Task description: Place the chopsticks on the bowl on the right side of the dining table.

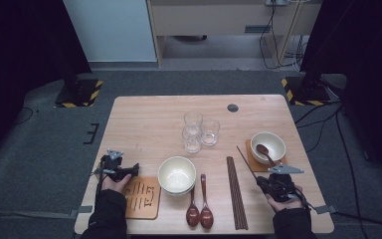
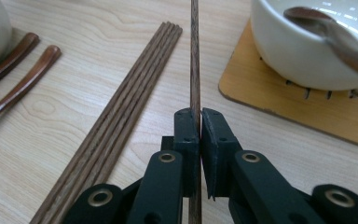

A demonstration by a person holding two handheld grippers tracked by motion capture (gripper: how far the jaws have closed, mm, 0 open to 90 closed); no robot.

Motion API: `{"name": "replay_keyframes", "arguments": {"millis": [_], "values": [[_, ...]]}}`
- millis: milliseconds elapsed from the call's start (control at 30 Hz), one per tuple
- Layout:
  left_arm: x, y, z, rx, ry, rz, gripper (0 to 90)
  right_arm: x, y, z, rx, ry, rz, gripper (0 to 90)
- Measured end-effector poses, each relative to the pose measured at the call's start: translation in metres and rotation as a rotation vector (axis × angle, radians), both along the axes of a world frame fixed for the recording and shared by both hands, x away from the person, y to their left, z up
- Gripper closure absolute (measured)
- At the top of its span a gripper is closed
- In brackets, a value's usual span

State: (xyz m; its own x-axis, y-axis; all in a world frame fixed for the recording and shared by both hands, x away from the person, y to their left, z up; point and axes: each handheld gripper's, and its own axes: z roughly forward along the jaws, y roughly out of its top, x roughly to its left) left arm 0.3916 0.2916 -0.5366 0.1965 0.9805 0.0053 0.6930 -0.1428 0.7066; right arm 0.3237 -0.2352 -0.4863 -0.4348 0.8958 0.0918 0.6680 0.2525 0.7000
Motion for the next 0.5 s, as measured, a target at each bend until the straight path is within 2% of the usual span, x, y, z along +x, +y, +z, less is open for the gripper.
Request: {"name": "replay_keyframes", "arguments": {"millis": [500], "values": [[0.0, 0.0, 0.0, 0.0, 0.0, 0.0, 3.3, -0.002, -0.007, 0.015, 0.056, -0.051, -0.005, 85.4]]}}
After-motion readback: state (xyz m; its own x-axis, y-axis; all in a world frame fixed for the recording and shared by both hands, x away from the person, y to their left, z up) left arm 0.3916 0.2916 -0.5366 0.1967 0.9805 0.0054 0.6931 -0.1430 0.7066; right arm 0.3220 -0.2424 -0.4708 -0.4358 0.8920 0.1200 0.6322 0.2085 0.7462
